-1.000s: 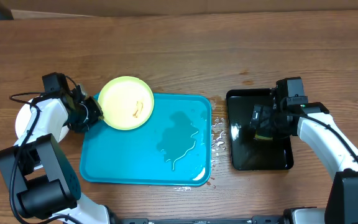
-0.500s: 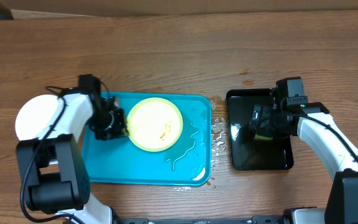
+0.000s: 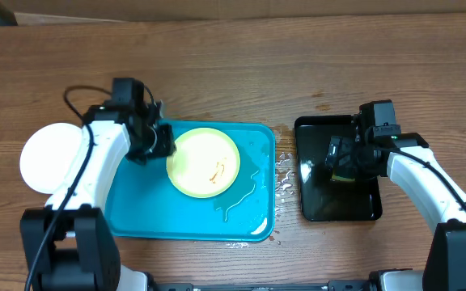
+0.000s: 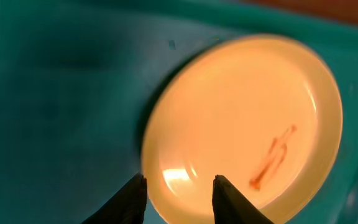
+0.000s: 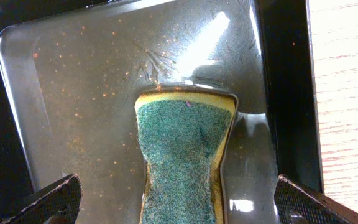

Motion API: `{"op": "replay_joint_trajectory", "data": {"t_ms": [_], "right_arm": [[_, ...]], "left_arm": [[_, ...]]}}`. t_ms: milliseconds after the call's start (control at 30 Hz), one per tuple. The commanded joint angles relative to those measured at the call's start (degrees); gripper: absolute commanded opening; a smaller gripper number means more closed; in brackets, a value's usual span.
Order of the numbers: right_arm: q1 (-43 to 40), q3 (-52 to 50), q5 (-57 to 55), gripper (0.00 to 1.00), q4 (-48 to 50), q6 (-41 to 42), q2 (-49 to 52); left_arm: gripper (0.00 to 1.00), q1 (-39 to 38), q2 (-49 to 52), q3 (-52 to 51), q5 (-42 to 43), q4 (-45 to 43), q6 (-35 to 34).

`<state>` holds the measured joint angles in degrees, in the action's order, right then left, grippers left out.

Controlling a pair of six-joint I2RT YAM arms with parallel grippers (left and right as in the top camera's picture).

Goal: Clean dirty plates on tray and stack at the side
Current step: 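Hold the yellow plate rim with the left gripper on the teal tray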

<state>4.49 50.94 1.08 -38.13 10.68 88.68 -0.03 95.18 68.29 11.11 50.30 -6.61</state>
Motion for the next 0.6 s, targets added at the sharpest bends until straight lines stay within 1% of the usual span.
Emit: {"op": "replay_joint_trajectory", "data": {"t_ms": [0, 33, 67, 167, 267, 567], "right_arm": [[-0.2, -0.1, -0.4, 1.0, 0.4, 0.3, 0.1], [-0.2, -0.1, -0.4, 1.0, 0.4, 0.3, 0.1], [-0.2, -0.1, -0.4, 1.0, 0.4, 0.3, 0.1], [-0.2, -0.1, -0.4, 1.0, 0.4, 0.3, 0.1], [-0.2, -0.1, -0.4, 1.0, 0.4, 0.3, 0.1], [-0.2, -0.1, -0.4, 1.0, 0.4, 0.3, 0.1]], "left_arm": [[0.42, -0.2, -0.7, 1.1, -8.9, -2.5, 4.1], [0.48, -0.2, -0.4, 1.1, -8.7, -3.5, 5.4], [0.5, -0.3, 0.1, 1.1, -8.3, -4.7, 7.0], [0.51, -0.5, 2.0, 1.1, -6.9, -6.5, 11.5], [0.51, -0.9, 4.3, 1.1, -4.1, -6.8, 13.9], [0.47, -1.2, 11.4, 1.1, 1.7, -6.8, 13.9]]}}
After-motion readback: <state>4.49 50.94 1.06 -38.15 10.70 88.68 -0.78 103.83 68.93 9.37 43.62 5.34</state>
